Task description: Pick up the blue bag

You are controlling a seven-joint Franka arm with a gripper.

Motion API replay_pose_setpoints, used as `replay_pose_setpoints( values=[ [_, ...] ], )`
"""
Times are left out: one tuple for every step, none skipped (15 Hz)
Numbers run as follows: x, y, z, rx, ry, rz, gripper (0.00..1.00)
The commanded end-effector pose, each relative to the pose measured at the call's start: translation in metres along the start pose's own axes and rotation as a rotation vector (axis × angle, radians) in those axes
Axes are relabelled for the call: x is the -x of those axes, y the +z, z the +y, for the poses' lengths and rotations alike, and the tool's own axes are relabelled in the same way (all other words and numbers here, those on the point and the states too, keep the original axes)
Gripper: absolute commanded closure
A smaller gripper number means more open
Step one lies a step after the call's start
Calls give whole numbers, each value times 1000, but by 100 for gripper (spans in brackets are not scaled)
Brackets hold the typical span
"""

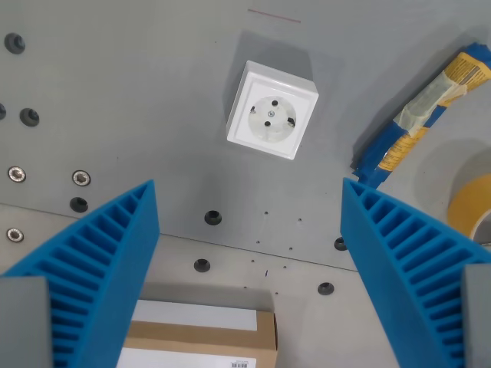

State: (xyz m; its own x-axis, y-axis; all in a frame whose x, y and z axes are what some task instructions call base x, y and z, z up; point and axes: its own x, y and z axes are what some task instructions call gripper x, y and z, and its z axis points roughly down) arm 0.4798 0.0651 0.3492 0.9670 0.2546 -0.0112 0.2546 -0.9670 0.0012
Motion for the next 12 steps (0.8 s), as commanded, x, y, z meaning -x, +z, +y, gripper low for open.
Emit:
replay_pose_setpoints(
  values=[
    [0,-2,0,1,0,4,0],
    [0,-2,0,1,0,4,0],
    [0,-2,0,1,2,4,0],
    [0,-2,0,1,6,5,0],
    [0,-1,1,1,11,5,0],
    [1,0,2,1,18,6,0],
    [1,1,3,1,26,7,0],
    [2,3,4,1,36,10,0],
    [2,5,6,1,47,15,0],
    [3,8,9,2,58,23,0],
    [4,12,11,2,71,31,0],
    [5,15,14,3,85,41,0]
  ],
)
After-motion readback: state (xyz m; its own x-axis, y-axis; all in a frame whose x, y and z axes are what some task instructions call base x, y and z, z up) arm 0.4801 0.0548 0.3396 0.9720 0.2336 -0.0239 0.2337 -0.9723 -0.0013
